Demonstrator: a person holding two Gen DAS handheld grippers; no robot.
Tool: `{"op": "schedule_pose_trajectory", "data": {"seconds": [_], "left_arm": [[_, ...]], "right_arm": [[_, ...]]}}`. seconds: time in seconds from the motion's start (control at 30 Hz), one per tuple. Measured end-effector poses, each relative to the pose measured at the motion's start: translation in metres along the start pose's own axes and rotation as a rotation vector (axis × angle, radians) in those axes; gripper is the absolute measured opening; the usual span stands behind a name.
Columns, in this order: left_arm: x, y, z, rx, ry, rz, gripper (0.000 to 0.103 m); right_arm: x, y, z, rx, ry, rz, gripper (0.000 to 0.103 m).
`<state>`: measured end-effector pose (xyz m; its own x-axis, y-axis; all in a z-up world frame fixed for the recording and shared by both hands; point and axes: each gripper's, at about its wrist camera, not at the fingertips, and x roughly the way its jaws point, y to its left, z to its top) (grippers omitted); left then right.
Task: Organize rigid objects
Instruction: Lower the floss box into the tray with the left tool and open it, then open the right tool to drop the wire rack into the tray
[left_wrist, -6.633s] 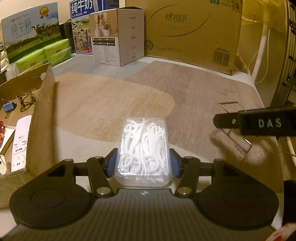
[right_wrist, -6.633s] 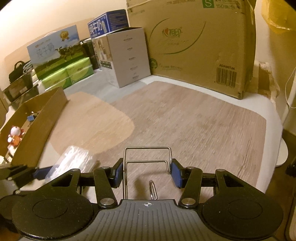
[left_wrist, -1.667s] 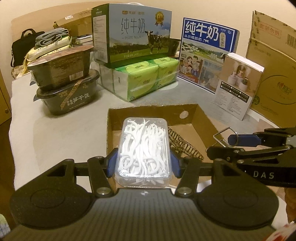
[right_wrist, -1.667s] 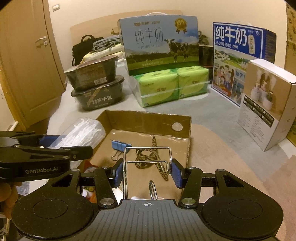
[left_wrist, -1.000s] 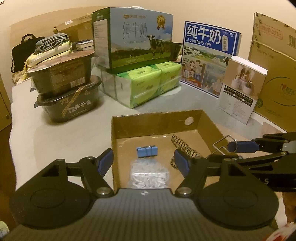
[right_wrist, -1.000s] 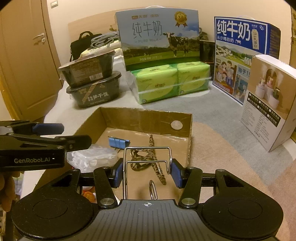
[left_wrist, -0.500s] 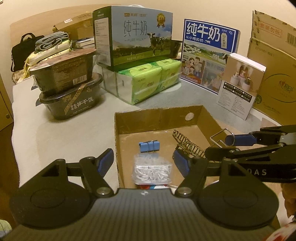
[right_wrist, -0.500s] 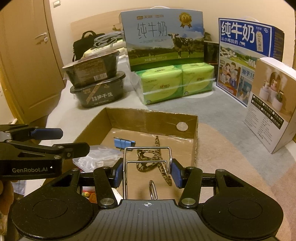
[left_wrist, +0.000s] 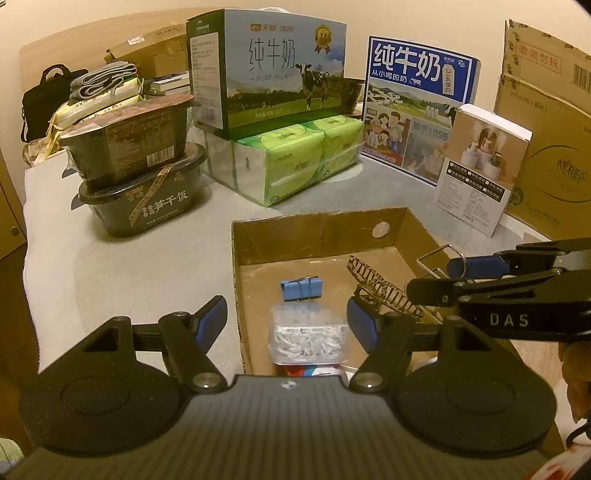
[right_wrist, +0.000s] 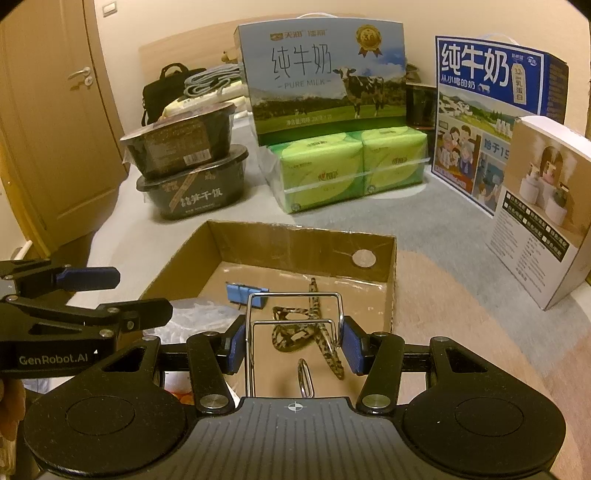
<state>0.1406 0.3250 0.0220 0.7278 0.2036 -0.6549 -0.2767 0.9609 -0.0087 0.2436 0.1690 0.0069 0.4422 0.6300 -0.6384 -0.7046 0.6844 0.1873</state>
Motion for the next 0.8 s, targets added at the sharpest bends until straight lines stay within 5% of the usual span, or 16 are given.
{"op": "schedule_pose_trajectory", "data": {"seconds": [0.23, 0.33, 0.8], "left_arm": [[0.001, 0.002, 0.000, -0.001, -0.005, 0.001, 0.069], [0.000, 0.003, 0.000, 0.001, -0.011, 0.005, 0.069], [-0.012, -0.003, -0.004, 0.021, -0.021, 0.004, 0.080]], "right_arm": [[0.004, -0.005, 0.007, 0.023, -0.035, 0.028, 0.055], [0.000, -0.008, 0.009, 0.038, -0.075, 0.009, 0.086], [-0.015, -0.016, 0.001, 0.046, -0.049, -0.025, 0.086]]}}
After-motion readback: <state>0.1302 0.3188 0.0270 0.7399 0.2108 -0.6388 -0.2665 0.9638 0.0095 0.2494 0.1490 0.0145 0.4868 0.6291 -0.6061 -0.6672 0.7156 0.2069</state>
